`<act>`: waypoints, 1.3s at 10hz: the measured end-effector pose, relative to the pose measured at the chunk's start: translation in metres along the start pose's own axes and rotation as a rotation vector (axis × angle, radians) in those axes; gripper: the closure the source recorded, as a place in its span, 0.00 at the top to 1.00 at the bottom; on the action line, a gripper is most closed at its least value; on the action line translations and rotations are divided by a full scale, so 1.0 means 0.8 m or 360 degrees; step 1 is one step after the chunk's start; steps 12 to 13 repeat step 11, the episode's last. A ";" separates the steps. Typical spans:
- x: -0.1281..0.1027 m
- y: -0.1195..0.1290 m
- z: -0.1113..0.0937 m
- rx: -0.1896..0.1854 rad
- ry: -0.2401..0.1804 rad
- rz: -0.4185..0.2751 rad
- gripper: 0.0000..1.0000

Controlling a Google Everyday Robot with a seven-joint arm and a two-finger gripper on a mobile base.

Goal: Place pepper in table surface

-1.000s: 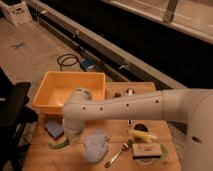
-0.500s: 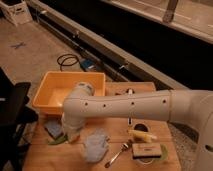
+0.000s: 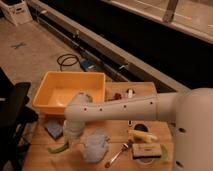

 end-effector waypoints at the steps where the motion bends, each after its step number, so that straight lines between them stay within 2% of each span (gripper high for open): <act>1: 0.001 0.001 0.010 -0.0028 -0.0016 0.0003 0.27; 3: 0.008 0.006 0.030 -0.0090 -0.0055 0.0025 0.50; 5: 0.011 0.008 0.044 -0.0129 -0.0082 0.0039 0.65; 7: 0.014 0.012 0.053 -0.0155 -0.0106 0.0051 0.68; 13: 0.015 0.012 0.053 -0.0153 -0.0107 0.0052 0.68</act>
